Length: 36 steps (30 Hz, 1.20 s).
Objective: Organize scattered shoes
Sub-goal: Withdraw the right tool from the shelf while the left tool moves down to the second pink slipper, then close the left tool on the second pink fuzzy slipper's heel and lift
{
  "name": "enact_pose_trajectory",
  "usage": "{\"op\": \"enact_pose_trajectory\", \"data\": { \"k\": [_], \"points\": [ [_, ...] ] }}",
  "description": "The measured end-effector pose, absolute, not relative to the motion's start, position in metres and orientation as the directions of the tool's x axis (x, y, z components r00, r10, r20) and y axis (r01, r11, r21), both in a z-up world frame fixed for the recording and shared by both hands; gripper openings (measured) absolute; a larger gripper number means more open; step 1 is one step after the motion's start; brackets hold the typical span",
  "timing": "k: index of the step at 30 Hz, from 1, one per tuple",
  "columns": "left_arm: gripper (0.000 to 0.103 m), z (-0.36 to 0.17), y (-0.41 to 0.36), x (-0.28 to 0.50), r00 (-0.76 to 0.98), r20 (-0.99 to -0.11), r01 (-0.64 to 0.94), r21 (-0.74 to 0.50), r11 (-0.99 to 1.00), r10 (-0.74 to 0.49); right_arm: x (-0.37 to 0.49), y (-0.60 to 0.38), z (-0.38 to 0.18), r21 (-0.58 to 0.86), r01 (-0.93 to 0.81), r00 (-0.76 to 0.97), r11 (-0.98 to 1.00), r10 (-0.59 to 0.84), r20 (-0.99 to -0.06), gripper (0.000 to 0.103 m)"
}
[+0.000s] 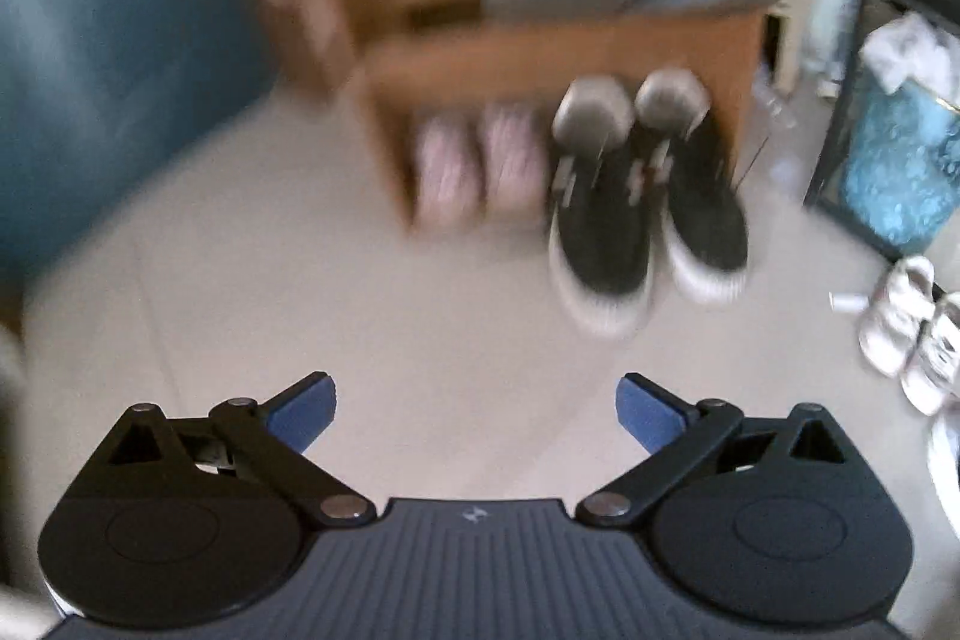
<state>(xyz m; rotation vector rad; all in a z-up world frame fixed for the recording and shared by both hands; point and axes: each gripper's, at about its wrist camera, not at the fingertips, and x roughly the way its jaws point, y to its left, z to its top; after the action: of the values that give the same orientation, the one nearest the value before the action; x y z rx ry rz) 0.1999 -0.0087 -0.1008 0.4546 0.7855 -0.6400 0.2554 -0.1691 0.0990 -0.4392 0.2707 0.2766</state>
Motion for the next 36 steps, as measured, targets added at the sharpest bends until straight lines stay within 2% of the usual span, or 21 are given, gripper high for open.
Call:
{"op": "enact_pose_trajectory", "data": {
  "k": [3,4,6,7,11,15,16,20,27,31,34,36],
  "points": [
    [0.103,-0.140,0.059,0.184,0.502,-0.824,0.523,0.047,0.851,-0.262,0.281,-0.146,0.037,-0.276,-0.409,0.862,0.870,0.269,-0.430,0.102],
    [0.103,-0.151,0.082,0.179,0.499,-0.835,0.459,0.029,0.888,-0.231,0.290,-0.137,0.016,-0.227,-0.452,0.812,0.863,0.293,-0.504,0.102],
    [0.103,-0.161,0.106,0.174,0.505,-0.841,0.392,0.025,0.920,-0.192,0.302,-0.124,-0.010,-0.165,-0.515,0.721,0.841,0.321,-0.614,0.102],
    [0.103,-0.163,0.119,0.170,0.524,-0.836,0.361,0.050,0.931,-0.159,0.305,-0.119,-0.019,-0.145,-0.529,0.695,0.836,0.329,-0.640,0.102],
    [0.103,-0.166,0.158,0.166,0.602,-0.798,0.218,0.120,0.969,-0.036,0.308,-0.104,-0.041,-0.148,-0.560,0.659,0.815,0.330,-0.676,0.102],
    [0.103,-0.173,0.203,0.166,0.576,-0.817,0.032,0.031,0.999,0.007,0.310,-0.098,-0.057,-0.157,-0.589,0.625,0.793,0.324,-0.710,0.102],
    [0.103,-0.176,0.213,0.164,0.559,-0.828,-0.003,0.042,0.999,0.036,0.310,-0.097,-0.062,-0.160,-0.596,0.618,0.787,0.321,-0.718,0.102],
    [0.103,-0.183,0.238,0.154,0.507,-0.833,-0.068,0.219,0.973,0.223,0.322,-0.101,-0.071,-0.180,-0.591,0.611,0.787,0.290,-0.737,0.102],
    [0.103,-0.167,0.303,0.133,0.420,-0.784,-0.130,0.446,0.885,0.457,0.322,-0.107,-0.074,-0.163,-0.575,0.609,0.802,0.285,-0.740,0.102],
    [0.096,-0.163,0.329,0.127,0.349,-0.805,-0.004,0.511,0.860,0.480,0.318,-0.101,-0.074,-0.194,-0.582,0.620,0.790,0.276,-0.734,0.102],
    [0.081,-0.169,0.355,0.120,0.323,-0.841,-0.034,0.448,0.893,0.434,0.313,-0.093,-0.074,-0.236,-0.605,0.616,0.760,0.258,-0.745,0.102],
    [0.080,-0.172,0.361,0.116,0.304,-0.857,-0.041,0.426,0.904,0.417,0.308,-0.087,-0.074,-0.258,-0.618,0.616,0.742,0.254,-0.745,0.102]
  ]
}}
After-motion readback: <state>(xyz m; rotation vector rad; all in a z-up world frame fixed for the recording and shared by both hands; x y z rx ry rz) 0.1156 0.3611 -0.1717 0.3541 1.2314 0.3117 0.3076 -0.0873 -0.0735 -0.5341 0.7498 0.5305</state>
